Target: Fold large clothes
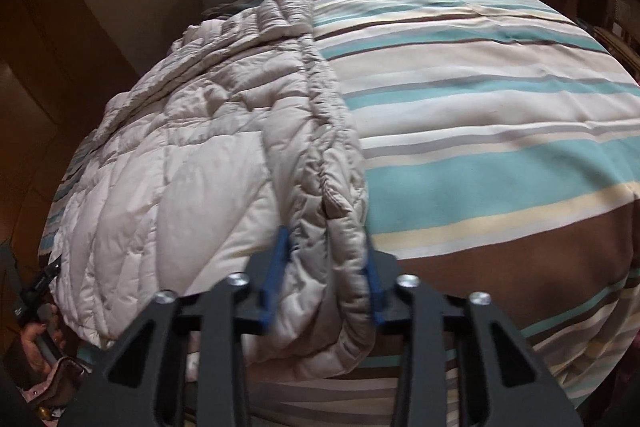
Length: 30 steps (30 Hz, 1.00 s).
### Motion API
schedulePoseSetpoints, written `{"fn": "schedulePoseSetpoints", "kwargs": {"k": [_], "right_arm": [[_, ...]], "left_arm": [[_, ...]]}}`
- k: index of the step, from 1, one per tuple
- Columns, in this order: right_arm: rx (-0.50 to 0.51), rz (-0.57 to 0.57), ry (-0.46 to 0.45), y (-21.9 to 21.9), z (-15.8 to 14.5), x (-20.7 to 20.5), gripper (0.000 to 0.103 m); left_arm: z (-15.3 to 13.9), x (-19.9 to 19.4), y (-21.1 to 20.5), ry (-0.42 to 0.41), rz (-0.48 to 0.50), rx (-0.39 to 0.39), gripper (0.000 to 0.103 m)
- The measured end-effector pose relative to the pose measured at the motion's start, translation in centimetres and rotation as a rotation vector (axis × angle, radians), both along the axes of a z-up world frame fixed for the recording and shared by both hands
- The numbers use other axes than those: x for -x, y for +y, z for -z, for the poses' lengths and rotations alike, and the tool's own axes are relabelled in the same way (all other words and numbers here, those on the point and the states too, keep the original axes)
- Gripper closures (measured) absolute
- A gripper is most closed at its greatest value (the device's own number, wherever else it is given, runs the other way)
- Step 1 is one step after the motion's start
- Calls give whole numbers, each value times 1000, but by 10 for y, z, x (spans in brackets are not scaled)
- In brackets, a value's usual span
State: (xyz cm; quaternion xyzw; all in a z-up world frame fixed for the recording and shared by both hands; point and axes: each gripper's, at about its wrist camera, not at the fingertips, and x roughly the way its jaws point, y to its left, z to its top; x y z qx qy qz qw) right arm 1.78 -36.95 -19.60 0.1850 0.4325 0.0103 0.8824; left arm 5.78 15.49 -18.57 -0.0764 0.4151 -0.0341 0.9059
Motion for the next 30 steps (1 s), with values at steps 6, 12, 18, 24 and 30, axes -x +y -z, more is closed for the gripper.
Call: {"fn": "schedulePoseSetpoints", "kwargs": {"k": [6, 12, 18, 24, 30], "right_arm": [[-67, -3, -39, 1, -9, -3, 89], [-203, 15, -76, -10, -20, -7, 91], [-239, 10, -125, -11, -39, -21, 91], [-225, -2, -172, -11, -59, -47, 91], [-217, 2, -197, -17, -73, -87, 91]], "left_arm": [[-14, 5, -17, 8, 86, -25, 63], [-43, 2, -14, -34, 104, 75, 85], [-82, -11, -17, -120, 116, 135, 85], [-110, -38, -21, -193, 117, 145, 85], [-128, -85, -29, -238, 107, 151, 85]]}}
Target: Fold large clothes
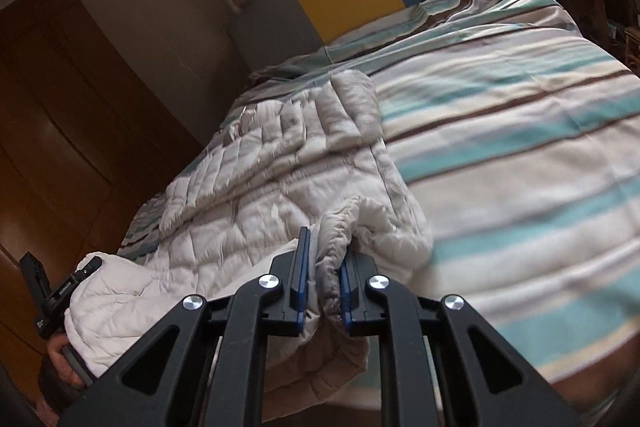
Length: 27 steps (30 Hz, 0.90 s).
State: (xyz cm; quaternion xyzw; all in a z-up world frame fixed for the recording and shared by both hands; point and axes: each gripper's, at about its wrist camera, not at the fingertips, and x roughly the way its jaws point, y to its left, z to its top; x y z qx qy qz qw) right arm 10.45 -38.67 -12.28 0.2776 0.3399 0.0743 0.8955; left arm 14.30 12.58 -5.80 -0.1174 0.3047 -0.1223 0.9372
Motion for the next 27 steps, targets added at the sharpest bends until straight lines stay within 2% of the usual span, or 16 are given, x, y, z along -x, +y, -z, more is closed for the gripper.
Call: {"fn": "schedulePoseSetpoints", "kwargs": {"k": [5, 9, 14, 21, 27], "right_arm": [[9, 13, 3, -6, -6, -35, 91], [-21, 22, 25, -12, -5, -71, 91], [-31, 25, 53, -15, -1, -117, 92], [-75, 43, 93, -19, 13, -174, 91], [-125, 66, 114, -24, 29, -207, 88]], "left_arm": [[-1, -38, -4, 2, -24, 4, 85], [0, -72, -10, 14, -31, -7, 85], [4, -113, -13, 55, -43, 12, 85], [18, -166, -13, 111, -70, 0, 85], [34, -188, -11, 156, -80, 11, 85]]}}
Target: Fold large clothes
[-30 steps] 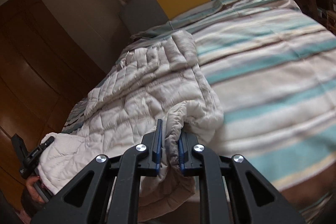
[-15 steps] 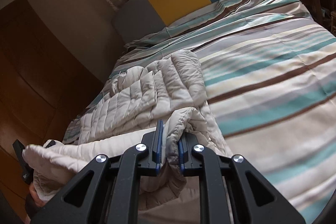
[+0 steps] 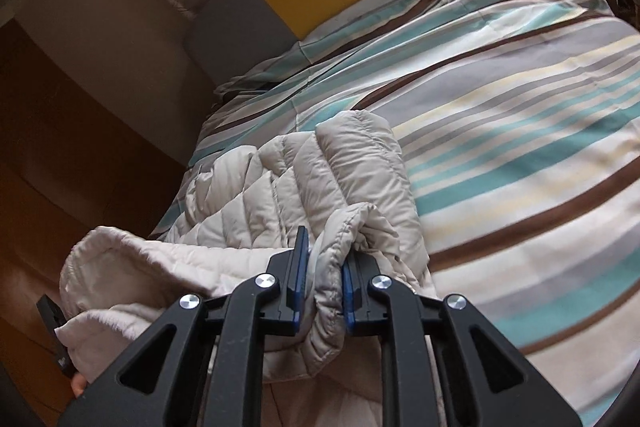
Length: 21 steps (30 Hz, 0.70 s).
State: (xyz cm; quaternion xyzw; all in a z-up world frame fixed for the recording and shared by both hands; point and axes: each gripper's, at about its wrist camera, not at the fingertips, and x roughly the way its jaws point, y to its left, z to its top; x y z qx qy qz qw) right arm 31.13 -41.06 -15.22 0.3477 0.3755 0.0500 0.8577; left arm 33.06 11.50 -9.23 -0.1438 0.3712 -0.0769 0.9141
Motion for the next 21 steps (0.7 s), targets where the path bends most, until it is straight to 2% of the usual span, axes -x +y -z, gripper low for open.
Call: {"fn": "schedulePoseSetpoints", "kwargs": {"k": [4, 6, 7, 9, 10, 11, 12, 13, 15, 17, 19, 20, 21], "right_arm": [[-67, 25, -13, -7, 16, -7, 81], [-97, 41, -43, -12, 20, -7, 74], [-112, 53, -68, -15, 21, -5, 66], [-145, 81, -127, -24, 21, 3, 51], [-167, 102, -169, -29, 19, 10, 38], [-171, 127, -200, -34, 17, 18, 31], [-161, 143, -215, -39, 15, 24, 28], [-152, 149, -224, -42, 13, 28, 22], [-123, 156, -242, -51, 12, 40, 20], [-78, 137, -212, -57, 15, 47, 11], [-39, 99, -170, -58, 23, 51, 10], [-25, 63, -135, -55, 30, 50, 8], [-16, 38, -104, -52, 35, 47, 7]], "left_arm": [[11, -10, 2, 22, 0, 10, 81], [16, -16, 6, 44, -7, 39, 73], [17, -19, 8, 50, -11, 55, 69], [18, -20, 16, 56, -21, 113, 49], [16, -20, 22, 48, -31, 158, 45], [13, -18, 27, 35, -41, 188, 37], [11, -15, 32, 19, -52, 210, 30], [7, -10, 38, -6, -66, 233, 28], [0, 3, 47, -64, -72, 259, 28], [-5, 18, 48, -114, -57, 239, 28], [-7, 36, 47, -170, -32, 203, 28], [-7, 43, 47, -197, -19, 190, 26], [-7, 52, 47, -226, 3, 188, 19]]}}
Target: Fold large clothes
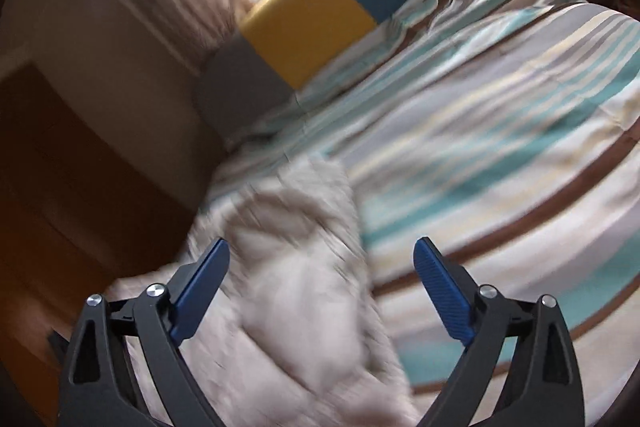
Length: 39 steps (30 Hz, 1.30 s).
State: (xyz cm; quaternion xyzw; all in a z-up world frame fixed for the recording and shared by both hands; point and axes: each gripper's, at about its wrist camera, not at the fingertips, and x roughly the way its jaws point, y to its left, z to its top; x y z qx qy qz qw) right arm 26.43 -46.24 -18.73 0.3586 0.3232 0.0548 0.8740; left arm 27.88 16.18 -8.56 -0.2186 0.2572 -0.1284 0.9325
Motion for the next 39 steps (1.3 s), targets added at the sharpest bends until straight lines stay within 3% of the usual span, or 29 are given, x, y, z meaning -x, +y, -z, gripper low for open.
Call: {"fn": "schedulePoseSetpoints", "kwargs": {"k": [3, 5, 9, 10, 11, 14, 16, 18, 20, 25, 30, 35, 37, 39], "right_arm": [[21, -72, 82, 10, 20, -12, 7], [13, -89, 101, 15, 27, -18, 7], [-17, -107, 123, 17, 35, -35, 8], [-30, -112, 133, 17, 38, -39, 9], [-38, -114, 141, 17, 38, -44, 10], [-25, -135, 148, 20, 39, -50, 11], [-1, -147, 152, 24, 39, -55, 13], [16, -162, 159, 29, 39, -57, 22], [12, -183, 162, 39, 40, -60, 41], [111, -161, 167, 55, 38, -56, 50], [119, -152, 171, 55, 37, -49, 52], [137, -150, 174, 58, 33, -46, 52], [142, -161, 167, 61, 29, -47, 55], [154, -179, 156, 62, 27, -42, 60]], "left_arm": [[4, 13, 1, -47, 39, -4, 12], [7, 11, 8, -28, 57, 46, 8], [13, 2, 48, 0, 93, 350, 3], [13, 1, 54, 14, 72, 365, 3], [13, -2, 56, 51, 40, 318, 3], [16, -11, 44, 146, -16, 20, 3], [31, -21, 24, 226, 10, -190, 3], [48, -29, 6, 278, 47, -309, 3], [55, -36, -2, 279, 59, -326, 3], [79, -56, 0, 391, 83, -251, 5], [76, -51, -7, 377, 96, -301, 9], [82, -56, -9, 387, 95, -304, 10], [85, -59, -16, 383, 134, -298, 22], [85, -58, -26, 370, 188, -308, 41]]}}
